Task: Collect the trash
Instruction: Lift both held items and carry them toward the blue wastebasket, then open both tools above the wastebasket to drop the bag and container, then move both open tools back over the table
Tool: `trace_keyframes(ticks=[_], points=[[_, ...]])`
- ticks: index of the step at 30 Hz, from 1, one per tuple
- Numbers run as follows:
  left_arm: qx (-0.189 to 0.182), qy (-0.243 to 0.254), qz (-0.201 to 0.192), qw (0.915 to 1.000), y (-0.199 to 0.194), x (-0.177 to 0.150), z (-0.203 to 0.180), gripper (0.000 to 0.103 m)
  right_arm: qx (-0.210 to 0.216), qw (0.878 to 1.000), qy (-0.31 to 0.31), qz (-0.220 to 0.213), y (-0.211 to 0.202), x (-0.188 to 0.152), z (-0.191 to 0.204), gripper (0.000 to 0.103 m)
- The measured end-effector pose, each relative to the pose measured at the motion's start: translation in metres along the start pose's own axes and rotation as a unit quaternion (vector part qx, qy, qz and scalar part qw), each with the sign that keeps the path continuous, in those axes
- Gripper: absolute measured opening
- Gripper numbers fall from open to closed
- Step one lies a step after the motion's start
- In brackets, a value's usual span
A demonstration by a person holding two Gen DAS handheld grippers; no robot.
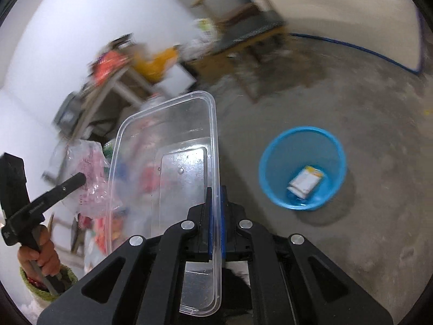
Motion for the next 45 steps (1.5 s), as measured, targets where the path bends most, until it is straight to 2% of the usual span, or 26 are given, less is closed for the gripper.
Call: trace_keyframes(ticks=[4,10,14,15,16,17,18,20,22,24,28,34,37,42,45], points=[[-0.040,0.011,0.070,0.9967,0.073,0.018,-0.030,0.000,-0.025,0.998,0.050,0.016,0.025,0.009,-0.047,0.004],[-0.031,0.036,0.141,0.9888,0.176,0.031,-0.058,0.000,-0.070,0.989,0.115,0.056,0.089,0.025,-0.108,0.004],[-0.016,0.039,0.157,0.9867,0.224,0.043,-0.062,0.001,-0.096,0.984,0.136,0.066,0.130,0.040,-0.135,0.007],[-0.009,0.035,0.158,0.9868,0.234,0.046,-0.061,0.004,-0.096,0.982,0.144,0.067,0.141,0.044,-0.143,0.009],[-0.003,0.031,0.160,0.9867,0.244,0.053,-0.064,0.020,-0.105,0.980,0.152,0.068,0.154,0.048,-0.151,0.012],[0.008,0.024,0.161,0.9867,0.253,0.056,-0.061,0.040,-0.109,0.980,0.154,0.070,0.161,0.052,-0.158,0.030],[0.014,0.018,0.158,0.9872,0.257,0.060,-0.058,0.045,-0.118,0.978,0.155,0.074,0.174,0.055,-0.167,0.050],[0.017,0.011,0.152,0.9882,0.263,0.067,-0.054,0.049,-0.154,0.974,0.152,0.068,0.186,0.056,-0.182,0.054],[0.010,0.005,0.151,0.9884,0.263,0.068,-0.052,0.053,-0.189,0.968,0.149,0.065,0.189,0.051,-0.195,0.054],[0.002,0.011,0.142,0.9898,0.254,0.068,-0.052,0.055,-0.182,0.968,0.161,0.061,0.188,0.046,-0.202,0.054],[0.007,0.038,0.132,0.9905,0.239,0.066,-0.054,0.058,-0.191,0.967,0.158,0.053,0.174,0.036,-0.207,0.054],[0.013,0.068,0.113,0.9912,0.194,0.060,-0.061,0.066,-0.204,0.970,0.129,0.030,0.128,0.023,-0.186,0.054],[0.012,0.063,0.093,0.9936,0.157,0.051,-0.061,0.068,-0.211,0.972,0.105,0.018,0.105,0.022,-0.165,0.063],[0.000,0.035,0.051,0.9981,0.088,0.024,-0.050,0.070,-0.245,0.969,0.038,-0.019,0.061,0.022,-0.113,0.085],[-0.003,0.012,0.019,0.9997,0.041,0.000,-0.031,0.073,-0.248,0.968,-0.004,-0.042,0.041,0.023,-0.075,0.092]])
Point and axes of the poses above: each gripper's, at about its wrist camera, not at the fingertips, and y roughly the way its jaws point, z to its left, x to its top, the point moved 4 cm from there along y, roughly the way its jaws point, and after that the axes turned 2 degrees about z, right-handed, at the moved point
